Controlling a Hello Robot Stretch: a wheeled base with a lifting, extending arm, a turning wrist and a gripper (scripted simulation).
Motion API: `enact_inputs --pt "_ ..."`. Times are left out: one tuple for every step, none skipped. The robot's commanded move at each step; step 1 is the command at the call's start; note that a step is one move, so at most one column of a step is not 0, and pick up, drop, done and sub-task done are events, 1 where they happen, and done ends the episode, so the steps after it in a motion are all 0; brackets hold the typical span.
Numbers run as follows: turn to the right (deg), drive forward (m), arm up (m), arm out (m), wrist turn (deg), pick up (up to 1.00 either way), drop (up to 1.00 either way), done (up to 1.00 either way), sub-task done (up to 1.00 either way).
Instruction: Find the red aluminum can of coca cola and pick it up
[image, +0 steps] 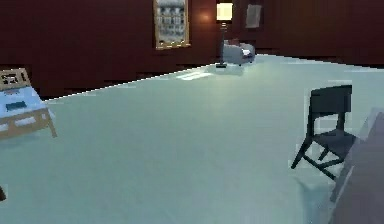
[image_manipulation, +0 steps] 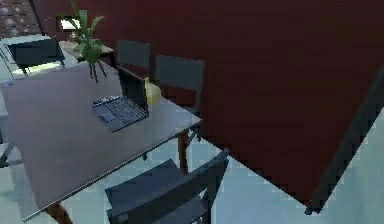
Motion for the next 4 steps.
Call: enact_inputs --pt "0.0 0.65 0.00 0.00 0.0 0.00 0.00 0.00 0.00" --pt "-45.0 0.00 0.00 0.00 0.0 0.00 0.00 0.00 0.00" --pt "-39.0 0.00 0.00 0.00 0.0 0.00 0.00 0.00 0.00" --pt "0.0 0.65 0.00 0.00 0.0 0.00 0.00 0.00 0.00"
